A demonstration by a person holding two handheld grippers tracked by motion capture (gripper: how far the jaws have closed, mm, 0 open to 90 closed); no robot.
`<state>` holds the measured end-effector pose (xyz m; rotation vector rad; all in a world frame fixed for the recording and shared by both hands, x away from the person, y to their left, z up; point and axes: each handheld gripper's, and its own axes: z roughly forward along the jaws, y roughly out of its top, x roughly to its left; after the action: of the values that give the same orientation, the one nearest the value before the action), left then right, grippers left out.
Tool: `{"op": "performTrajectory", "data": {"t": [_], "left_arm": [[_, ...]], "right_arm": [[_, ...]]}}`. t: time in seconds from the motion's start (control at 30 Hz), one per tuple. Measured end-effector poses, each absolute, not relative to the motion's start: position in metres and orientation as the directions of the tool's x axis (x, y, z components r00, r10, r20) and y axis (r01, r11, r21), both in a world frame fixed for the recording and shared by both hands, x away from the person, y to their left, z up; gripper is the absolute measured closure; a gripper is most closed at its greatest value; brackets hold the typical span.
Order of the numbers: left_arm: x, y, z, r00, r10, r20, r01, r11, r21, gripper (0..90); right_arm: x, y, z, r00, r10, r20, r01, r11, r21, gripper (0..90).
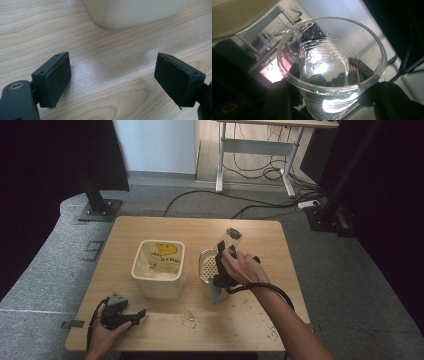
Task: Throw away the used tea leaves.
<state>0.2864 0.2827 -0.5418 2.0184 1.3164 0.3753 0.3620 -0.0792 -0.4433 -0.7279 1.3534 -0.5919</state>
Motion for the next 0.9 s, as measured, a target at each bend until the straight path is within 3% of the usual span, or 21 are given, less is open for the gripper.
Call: {"op": "performTrajectory", "data": {"t": [0.07,0.13,0.17,0.23,0.27,0.33,0.37,0.43,0.5,0.57,0.6,0.67,0.73,0.8,0.87,0.9], "left_arm": [[0.286,0.283,-0.542,0.446,0.886,-0.124,0.686,-0.25,0.683,13.8],[0.287,0.283,-0.542,0.446,0.887,-0.123,0.688,-0.252,0.68,13.8],[0.286,0.283,-0.542,0.447,0.886,-0.124,0.688,-0.252,0.68,13.8],[0.286,0.283,-0.542,0.447,0.886,-0.126,0.687,-0.249,0.683,13.8],[0.286,0.283,-0.542,0.446,0.886,-0.126,0.687,-0.248,0.683,13.8],[0.286,0.283,-0.542,0.449,0.885,-0.123,0.687,-0.253,0.681,13.8],[0.286,0.284,-0.542,0.45,0.884,-0.124,0.687,-0.254,0.68,13.8],[0.286,0.284,-0.542,0.446,0.885,-0.131,0.689,-0.246,0.682,13.9],[0.286,0.284,-0.541,0.447,0.885,-0.129,0.69,-0.249,0.68,13.8],[0.286,0.284,-0.541,0.448,0.884,-0.132,0.689,-0.247,0.681,13.9],[0.286,0.285,-0.541,0.447,0.884,-0.133,0.689,-0.246,0.681,13.8],[0.286,0.285,-0.541,0.448,0.884,-0.133,0.691,-0.248,0.679,13.8],[0.286,0.285,-0.541,0.45,0.883,-0.133,0.691,-0.25,0.678,13.8],[0.286,0.285,-0.542,0.449,0.884,-0.135,0.689,-0.246,0.682,13.9],[0.286,0.284,-0.541,0.447,0.885,-0.132,0.692,-0.248,0.678,13.8],[0.286,0.284,-0.541,0.448,0.884,-0.133,0.693,-0.248,0.677,13.8]], "right_arm": [[0.369,-0.078,-0.431,0.129,-0.669,-0.732,0.018,0.74,-0.672,50.0],[0.362,-0.079,-0.444,0.149,-0.763,-0.629,-0.026,0.633,-0.774,50.1],[0.36,-0.077,-0.445,0.151,-0.751,-0.643,-0.04,0.645,-0.763,50.3],[0.366,-0.074,-0.432,0.124,-0.643,-0.755,-0.012,0.76,-0.649,50.3],[0.367,-0.075,-0.434,0.124,-0.659,-0.742,0.007,0.748,-0.663,50.3],[0.36,-0.074,-0.445,0.131,-0.732,-0.668,-0.051,0.668,-0.742,50.7],[0.361,-0.073,-0.44,0.126,-0.696,-0.707,-0.054,0.707,-0.705,51.0],[0.37,-0.074,-0.427,0.122,-0.61,-0.783,0.033,0.791,-0.611,51.1],[0.361,-0.07,-0.444,0.126,-0.732,-0.67,-0.03,0.672,-0.74,51.6],[0.364,-0.069,-0.435,0.106,-0.666,-0.738,-0.036,0.739,-0.672,52.0],[0.371,-0.073,-0.428,0.116,-0.654,-0.747,0.047,0.755,-0.654,51.9],[0.362,-0.072,-0.443,0.104,-0.746,-0.658,-0.028,0.659,-0.751,52.3],[0.359,-0.071,-0.444,0.109,-0.722,-0.683,-0.062,0.681,-0.73,52.7],[0.371,-0.074,-0.425,0.114,-0.636,-0.763,0.05,0.771,-0.635,52.5],[0.361,-0.074,-0.446,0.112,-0.775,-0.622,-0.023,0.624,-0.781,52.6],[0.359,-0.073,-0.448,0.117,-0.764,-0.635,-0.045,0.635,-0.771,52.7]]}}
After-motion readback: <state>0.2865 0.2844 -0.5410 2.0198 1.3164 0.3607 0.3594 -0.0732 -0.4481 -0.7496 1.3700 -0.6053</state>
